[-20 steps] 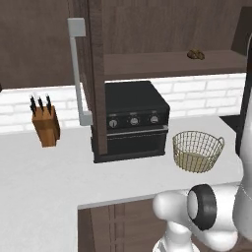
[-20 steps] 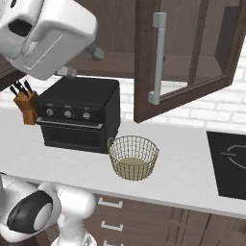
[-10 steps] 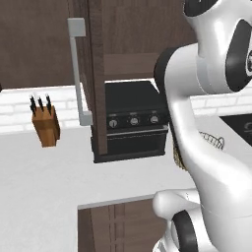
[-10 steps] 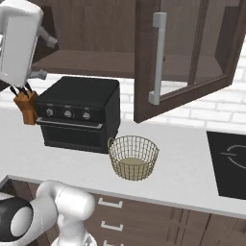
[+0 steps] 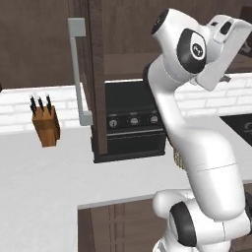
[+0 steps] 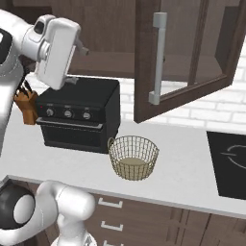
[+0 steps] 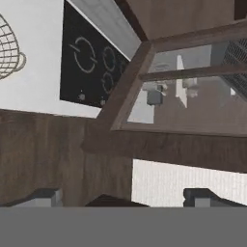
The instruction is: Open the cabinet, pick up the bread from the cabinet and place it in the basket. Then move the basket to the dining counter.
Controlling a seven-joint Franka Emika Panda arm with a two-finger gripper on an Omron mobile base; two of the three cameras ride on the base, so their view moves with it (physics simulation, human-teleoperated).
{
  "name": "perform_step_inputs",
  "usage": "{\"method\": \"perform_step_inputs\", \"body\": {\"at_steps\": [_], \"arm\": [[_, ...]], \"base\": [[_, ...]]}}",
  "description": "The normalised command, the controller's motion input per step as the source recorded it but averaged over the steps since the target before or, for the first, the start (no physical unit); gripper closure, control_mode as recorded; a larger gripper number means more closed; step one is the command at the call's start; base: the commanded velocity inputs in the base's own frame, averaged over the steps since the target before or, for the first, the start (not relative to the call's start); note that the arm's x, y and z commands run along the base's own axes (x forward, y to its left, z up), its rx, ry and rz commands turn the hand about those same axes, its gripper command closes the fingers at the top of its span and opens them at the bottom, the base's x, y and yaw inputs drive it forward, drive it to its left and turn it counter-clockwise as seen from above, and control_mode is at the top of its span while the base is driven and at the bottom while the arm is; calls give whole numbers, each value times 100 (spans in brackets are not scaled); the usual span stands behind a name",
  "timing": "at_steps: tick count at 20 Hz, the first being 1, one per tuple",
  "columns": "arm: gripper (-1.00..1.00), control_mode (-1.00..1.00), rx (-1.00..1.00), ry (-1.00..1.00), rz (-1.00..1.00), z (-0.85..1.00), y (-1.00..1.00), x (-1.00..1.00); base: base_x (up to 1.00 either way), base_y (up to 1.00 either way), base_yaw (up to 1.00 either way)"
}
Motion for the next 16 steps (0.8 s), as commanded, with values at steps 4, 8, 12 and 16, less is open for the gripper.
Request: {"method": "perform_step_inputs", "body": {"at_steps": [4, 8, 12, 16], "arm": [[-100, -100, -6, 14, -34, -67, -80, 84], [-100, -100, -4, 15, -17, -17, -44, 100], [-100, -100, -1, 7, -23, 0, -77, 39], [-100, -100, 0, 0, -17, 0, -100, -14]], "base": [[0, 0, 0], [0, 0, 0], [0, 0, 0], [0, 0, 0]]}}
